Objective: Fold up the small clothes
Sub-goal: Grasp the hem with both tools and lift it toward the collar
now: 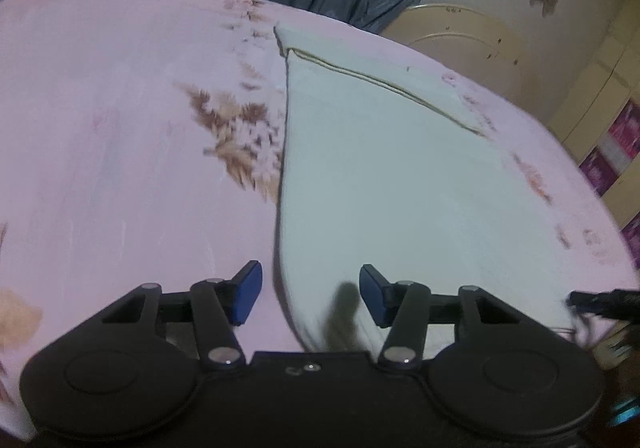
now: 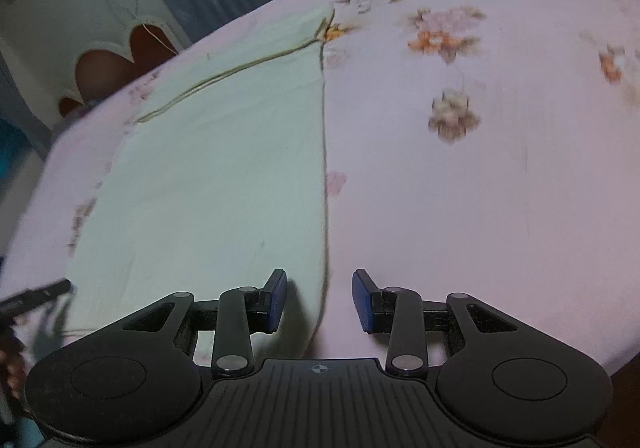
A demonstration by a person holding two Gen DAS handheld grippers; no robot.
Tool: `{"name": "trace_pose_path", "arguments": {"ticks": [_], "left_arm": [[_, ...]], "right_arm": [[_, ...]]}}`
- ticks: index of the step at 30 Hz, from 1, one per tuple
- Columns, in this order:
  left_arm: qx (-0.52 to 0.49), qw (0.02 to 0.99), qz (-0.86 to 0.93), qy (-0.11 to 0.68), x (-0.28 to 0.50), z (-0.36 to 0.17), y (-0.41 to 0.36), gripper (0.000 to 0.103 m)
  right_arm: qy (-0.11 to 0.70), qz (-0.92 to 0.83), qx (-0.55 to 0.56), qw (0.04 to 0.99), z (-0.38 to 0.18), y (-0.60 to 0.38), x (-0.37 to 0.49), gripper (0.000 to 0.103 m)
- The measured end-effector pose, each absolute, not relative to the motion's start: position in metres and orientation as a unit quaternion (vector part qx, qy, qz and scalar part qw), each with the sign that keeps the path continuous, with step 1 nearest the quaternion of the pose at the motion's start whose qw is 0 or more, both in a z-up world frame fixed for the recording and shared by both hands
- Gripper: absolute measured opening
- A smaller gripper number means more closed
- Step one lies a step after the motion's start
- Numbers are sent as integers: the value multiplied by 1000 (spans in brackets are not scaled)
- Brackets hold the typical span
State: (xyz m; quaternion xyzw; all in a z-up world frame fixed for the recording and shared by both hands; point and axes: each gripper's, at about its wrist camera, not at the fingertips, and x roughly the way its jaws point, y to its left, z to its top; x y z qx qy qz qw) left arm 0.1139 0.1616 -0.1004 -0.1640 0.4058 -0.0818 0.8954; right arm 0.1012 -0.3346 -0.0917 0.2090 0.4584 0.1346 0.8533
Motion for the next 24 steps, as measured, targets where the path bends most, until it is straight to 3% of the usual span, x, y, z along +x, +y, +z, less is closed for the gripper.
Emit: {"name": "trace_pose_path", "arguments": {"ticks": [7, 17, 22, 23, 24], "left_arm": [[-280, 858, -126, 411, 103, -109, 179, 47], [-310, 836, -165, 422, 124, -121, 176, 43], [-305, 837, -157, 426, 122, -125, 175, 27], [-311, 836, -151, 426, 124, -126, 176, 20], [-309, 838, -145, 426, 125, -127, 177, 6]], "right_arm": [[451, 166, 267, 836, -95, -336, 88, 36], [449, 183, 333, 808, -106, -346, 109, 36], [446, 202, 313, 814, -104, -341, 101, 35], [446, 199, 320, 812, -106, -343, 103, 17], [449, 197, 320, 810, -107, -343, 104, 6]]}}
